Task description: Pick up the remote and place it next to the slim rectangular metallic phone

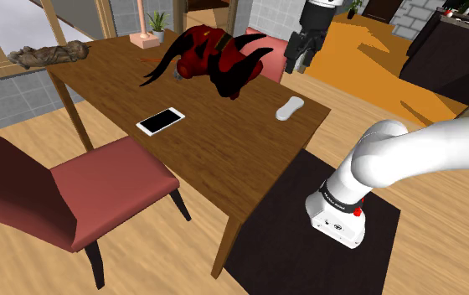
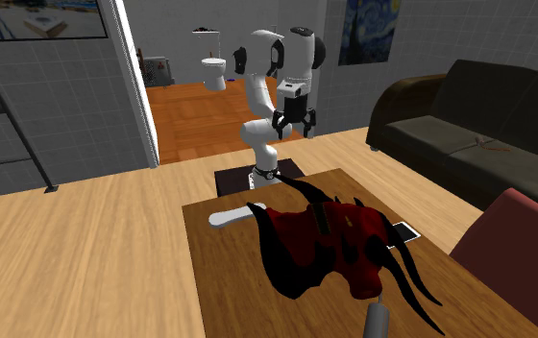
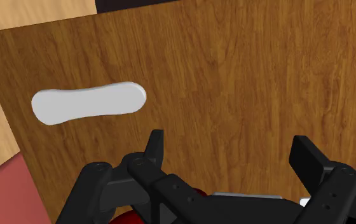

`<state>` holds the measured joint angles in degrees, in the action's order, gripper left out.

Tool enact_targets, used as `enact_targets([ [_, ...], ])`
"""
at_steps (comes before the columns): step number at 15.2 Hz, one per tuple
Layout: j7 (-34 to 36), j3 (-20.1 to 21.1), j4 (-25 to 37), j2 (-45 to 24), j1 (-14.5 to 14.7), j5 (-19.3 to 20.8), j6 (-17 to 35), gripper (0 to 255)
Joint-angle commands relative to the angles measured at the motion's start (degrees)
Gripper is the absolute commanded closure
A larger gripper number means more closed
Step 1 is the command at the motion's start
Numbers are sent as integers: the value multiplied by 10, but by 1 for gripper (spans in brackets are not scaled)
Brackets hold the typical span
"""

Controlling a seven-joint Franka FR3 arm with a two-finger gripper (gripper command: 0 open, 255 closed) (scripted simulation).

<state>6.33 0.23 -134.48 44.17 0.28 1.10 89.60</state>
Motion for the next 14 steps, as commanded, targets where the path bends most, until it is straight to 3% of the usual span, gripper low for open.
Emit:
enact_targets([
  [1, 0, 0, 0, 0, 0, 0, 0, 0],
  [14, 241, -24, -68, -144, -140, 13, 212, 0],
])
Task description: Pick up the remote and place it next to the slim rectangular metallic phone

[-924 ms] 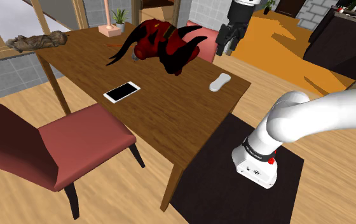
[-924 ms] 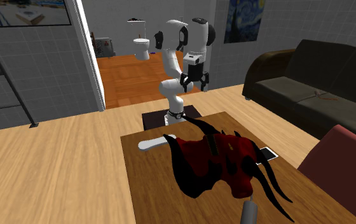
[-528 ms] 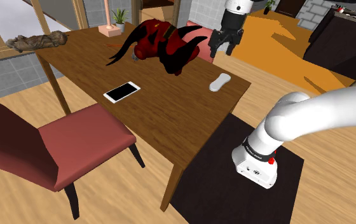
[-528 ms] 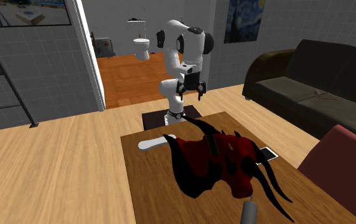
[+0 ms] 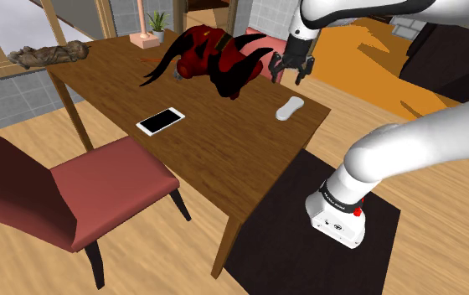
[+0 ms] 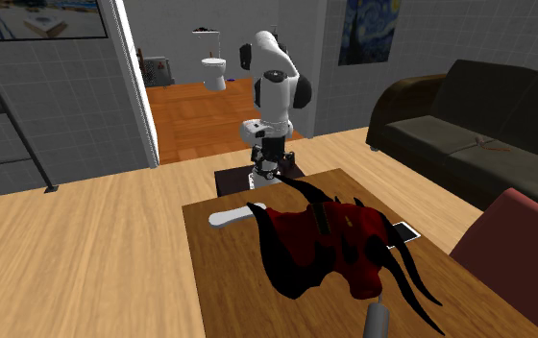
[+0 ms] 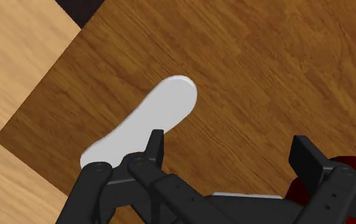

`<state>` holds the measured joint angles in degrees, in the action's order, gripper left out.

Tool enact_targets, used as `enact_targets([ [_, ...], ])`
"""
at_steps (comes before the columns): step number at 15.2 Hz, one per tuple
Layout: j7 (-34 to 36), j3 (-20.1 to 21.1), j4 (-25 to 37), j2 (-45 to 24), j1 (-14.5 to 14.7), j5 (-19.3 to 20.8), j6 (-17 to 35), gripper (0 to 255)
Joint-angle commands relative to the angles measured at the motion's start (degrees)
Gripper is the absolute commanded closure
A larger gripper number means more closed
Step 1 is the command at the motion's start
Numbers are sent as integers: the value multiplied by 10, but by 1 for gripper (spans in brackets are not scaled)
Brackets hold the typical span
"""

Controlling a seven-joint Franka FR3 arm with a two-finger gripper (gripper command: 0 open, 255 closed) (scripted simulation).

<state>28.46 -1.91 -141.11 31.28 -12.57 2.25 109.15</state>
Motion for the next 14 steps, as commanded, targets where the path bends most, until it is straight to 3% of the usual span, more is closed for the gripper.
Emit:
enact_targets([
  [1, 38, -6, -5, -26, -22, 3, 32, 0],
  [12, 233, -49, -50, -141, -130, 15, 195, 0],
  [14, 232, -50, -58, -151, -130, 15, 213, 0],
])
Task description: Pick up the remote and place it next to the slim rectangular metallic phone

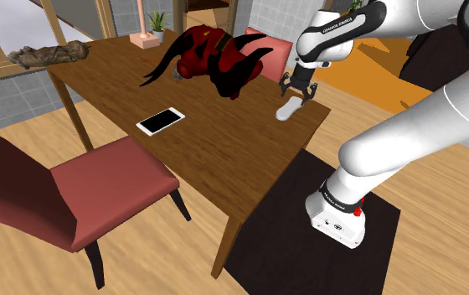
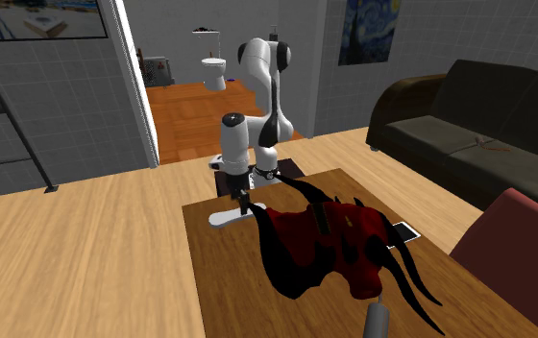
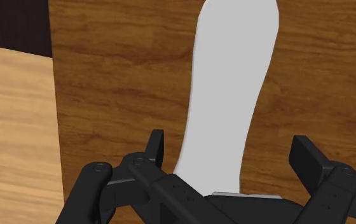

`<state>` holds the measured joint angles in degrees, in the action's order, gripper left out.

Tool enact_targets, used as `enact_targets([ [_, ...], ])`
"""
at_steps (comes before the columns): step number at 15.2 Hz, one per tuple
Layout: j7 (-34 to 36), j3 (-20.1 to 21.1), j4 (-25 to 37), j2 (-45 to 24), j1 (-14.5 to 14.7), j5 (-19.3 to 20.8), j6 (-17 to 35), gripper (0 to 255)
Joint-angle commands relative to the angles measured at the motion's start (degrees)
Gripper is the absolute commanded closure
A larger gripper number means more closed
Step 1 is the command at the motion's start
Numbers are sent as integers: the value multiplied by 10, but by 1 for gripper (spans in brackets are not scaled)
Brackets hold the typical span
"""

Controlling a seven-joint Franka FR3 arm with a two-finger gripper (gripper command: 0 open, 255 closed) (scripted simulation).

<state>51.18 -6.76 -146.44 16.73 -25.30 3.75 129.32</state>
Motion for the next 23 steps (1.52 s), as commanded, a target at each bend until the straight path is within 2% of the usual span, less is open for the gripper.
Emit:
enact_targets([
  [1, 5, -2, -9, -11, -3, 0, 20, 0],
  [6, 4, -4, -24, -37, -2, -1, 61, 0],
  [14, 4, -4, -24, -36, -2, -1, 61, 0],
  [15, 4, -4, -24, -36, -2, -1, 61, 255],
  [23, 4, -4, -24, -36, -2, -1, 61, 255],
])
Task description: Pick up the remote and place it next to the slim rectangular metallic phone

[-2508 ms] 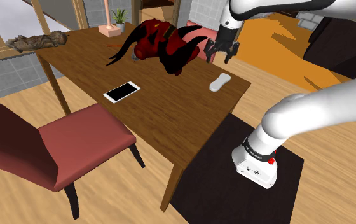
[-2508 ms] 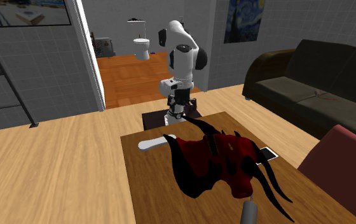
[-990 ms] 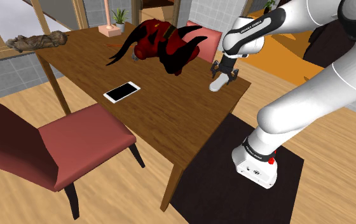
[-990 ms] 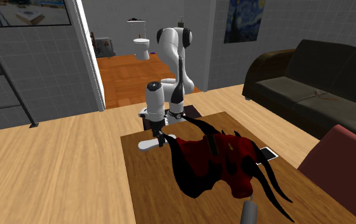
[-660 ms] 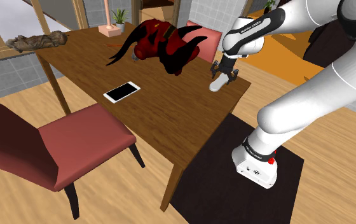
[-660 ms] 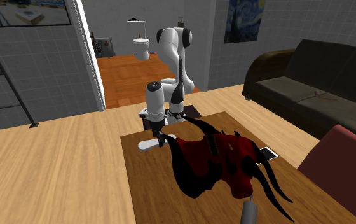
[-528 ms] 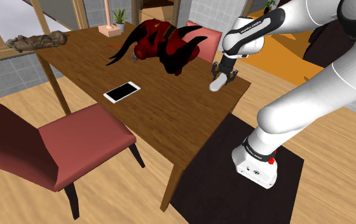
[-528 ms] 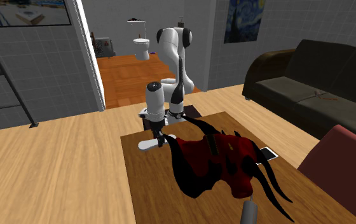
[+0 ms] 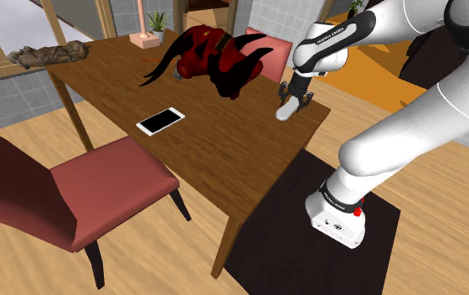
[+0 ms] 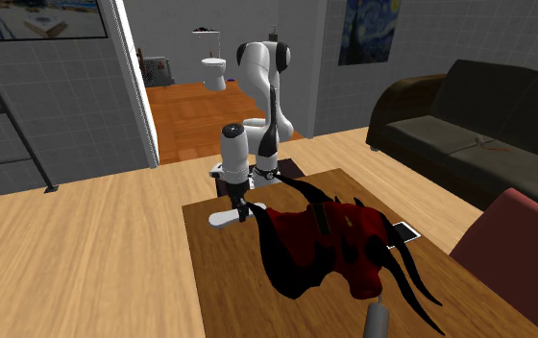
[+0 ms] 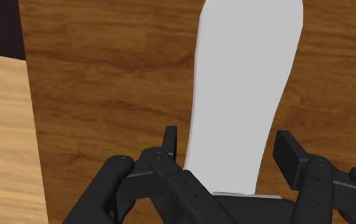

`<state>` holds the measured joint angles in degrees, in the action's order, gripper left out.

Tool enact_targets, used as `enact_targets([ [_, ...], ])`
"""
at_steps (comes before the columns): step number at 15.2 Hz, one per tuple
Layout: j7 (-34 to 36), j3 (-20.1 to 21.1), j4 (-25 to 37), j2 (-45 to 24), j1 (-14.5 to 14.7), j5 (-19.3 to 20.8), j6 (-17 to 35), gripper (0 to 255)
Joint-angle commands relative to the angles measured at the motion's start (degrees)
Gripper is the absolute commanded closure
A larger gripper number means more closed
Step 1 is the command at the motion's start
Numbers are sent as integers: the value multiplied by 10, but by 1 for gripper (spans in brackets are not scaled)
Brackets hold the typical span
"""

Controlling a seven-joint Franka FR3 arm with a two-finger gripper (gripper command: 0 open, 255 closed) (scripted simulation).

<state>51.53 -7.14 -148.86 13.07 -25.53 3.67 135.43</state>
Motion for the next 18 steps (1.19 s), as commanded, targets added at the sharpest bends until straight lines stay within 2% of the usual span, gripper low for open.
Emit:
enact_targets([
  [1, 0, 0, 0, 0, 0, 0, 0, 255],
  [18, 1, 6, 67, 78, -1, 2, -145, 255],
])
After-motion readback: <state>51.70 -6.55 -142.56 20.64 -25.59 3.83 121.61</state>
